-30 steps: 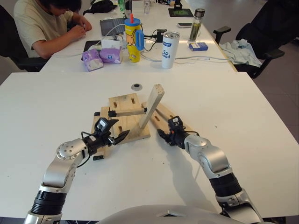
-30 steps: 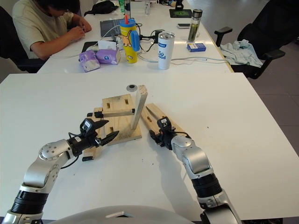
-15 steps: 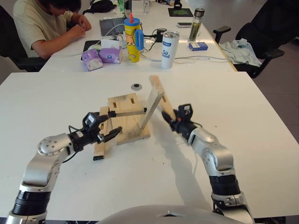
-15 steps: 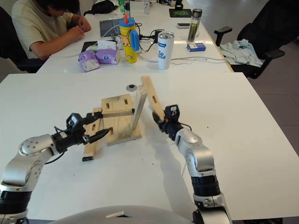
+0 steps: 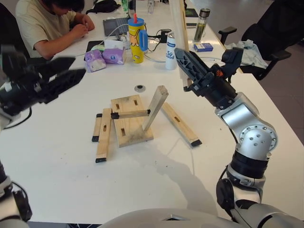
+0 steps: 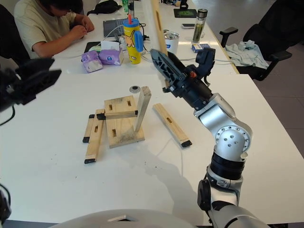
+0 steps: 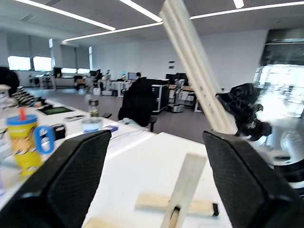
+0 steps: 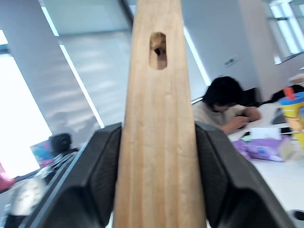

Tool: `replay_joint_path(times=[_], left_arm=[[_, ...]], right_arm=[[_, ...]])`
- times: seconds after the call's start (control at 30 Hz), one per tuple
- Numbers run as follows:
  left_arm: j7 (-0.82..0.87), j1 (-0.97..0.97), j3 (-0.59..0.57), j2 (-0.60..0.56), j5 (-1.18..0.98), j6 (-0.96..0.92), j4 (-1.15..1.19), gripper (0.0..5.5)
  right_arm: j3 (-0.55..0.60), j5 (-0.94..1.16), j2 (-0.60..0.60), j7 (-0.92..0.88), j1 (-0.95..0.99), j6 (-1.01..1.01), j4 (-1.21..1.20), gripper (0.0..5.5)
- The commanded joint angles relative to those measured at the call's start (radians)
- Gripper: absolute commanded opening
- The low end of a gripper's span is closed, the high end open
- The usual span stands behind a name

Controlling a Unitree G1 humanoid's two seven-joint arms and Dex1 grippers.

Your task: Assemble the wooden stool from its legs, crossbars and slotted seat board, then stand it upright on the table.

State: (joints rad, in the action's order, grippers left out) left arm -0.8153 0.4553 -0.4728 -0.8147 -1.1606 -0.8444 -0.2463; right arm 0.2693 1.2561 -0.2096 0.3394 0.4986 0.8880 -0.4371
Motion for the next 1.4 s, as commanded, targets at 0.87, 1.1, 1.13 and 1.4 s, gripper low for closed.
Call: replay_joint_path(times=[0.87,1.1,1.13,1.4], left_arm=[[0.185,0.231,0.176,0.091,-0.492,-0.262,0.067,3.72],[0.145,0.207,0.184,0.064,-0.472,-0.28,0.06,2.68],[0.141,0.206,0.183,0.06,-0.472,-0.282,0.059,2.55],[0.109,0.164,0.169,0.026,-0.419,-0.289,0.057,2.09]], right_arm=[[-0.146,0.097,-0.381,0.479,-0.032,0.138,0.042,2.05],[-0.156,0.059,-0.392,0.525,-0.04,0.125,0.045,2.05],[-0.156,0.055,-0.396,0.532,-0.042,0.125,0.042,2.05],[-0.138,0.083,-0.388,0.507,-0.037,0.14,0.077,2.05]])
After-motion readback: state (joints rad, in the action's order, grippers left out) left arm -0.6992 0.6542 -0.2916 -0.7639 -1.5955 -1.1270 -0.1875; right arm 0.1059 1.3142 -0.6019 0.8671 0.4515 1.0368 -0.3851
